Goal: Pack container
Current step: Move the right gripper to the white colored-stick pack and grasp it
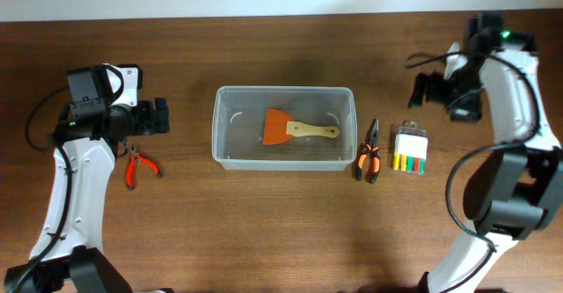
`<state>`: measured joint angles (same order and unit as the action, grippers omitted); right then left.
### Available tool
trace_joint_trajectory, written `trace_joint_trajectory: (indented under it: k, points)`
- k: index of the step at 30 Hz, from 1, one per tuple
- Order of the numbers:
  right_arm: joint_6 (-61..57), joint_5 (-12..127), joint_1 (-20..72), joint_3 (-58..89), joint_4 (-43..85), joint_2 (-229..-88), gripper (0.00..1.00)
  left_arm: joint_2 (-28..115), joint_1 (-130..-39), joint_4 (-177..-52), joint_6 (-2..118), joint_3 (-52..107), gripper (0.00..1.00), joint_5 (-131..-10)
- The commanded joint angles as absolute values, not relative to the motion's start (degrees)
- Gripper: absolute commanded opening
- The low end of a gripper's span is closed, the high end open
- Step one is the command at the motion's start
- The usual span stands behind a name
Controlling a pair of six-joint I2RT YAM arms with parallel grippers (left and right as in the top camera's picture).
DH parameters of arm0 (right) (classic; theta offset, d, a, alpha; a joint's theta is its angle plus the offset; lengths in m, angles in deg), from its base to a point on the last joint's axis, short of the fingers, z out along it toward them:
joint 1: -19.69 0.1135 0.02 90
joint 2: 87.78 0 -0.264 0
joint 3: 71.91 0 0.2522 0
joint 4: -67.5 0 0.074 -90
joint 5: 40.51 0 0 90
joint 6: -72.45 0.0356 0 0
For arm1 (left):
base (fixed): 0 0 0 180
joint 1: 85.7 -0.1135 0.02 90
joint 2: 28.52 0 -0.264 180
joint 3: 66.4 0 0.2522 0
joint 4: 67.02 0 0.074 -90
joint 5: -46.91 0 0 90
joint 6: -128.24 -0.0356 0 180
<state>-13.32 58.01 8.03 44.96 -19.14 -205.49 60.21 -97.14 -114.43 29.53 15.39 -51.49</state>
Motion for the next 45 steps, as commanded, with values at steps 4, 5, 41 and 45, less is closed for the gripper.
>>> trace_joint_trajectory:
  k: [4,5,41,45]
  points:
    - [-12.8,57.9,8.6,36.8,-14.2,-205.8,0.98,60.5,-97.5,-114.5,29.6,16.3,0.99,-52.1]
    - [-12.8,57.9,8.6,35.5,-13.0,-205.8,0.99,60.5,-97.5,-114.5,29.6,16.3,0.99,-52.1]
    - [-20.1,53.3,10.7,20.3,0.7,-206.2,0.59,60.5,-97.5,-114.5,29.6,16.3,0.99,-52.1]
    - [-20.1,53.3,10.7,21.4,-0.1,-206.0,0.54,60.5,-97.5,-114.5,29.6,16.3,0.99,-52.1]
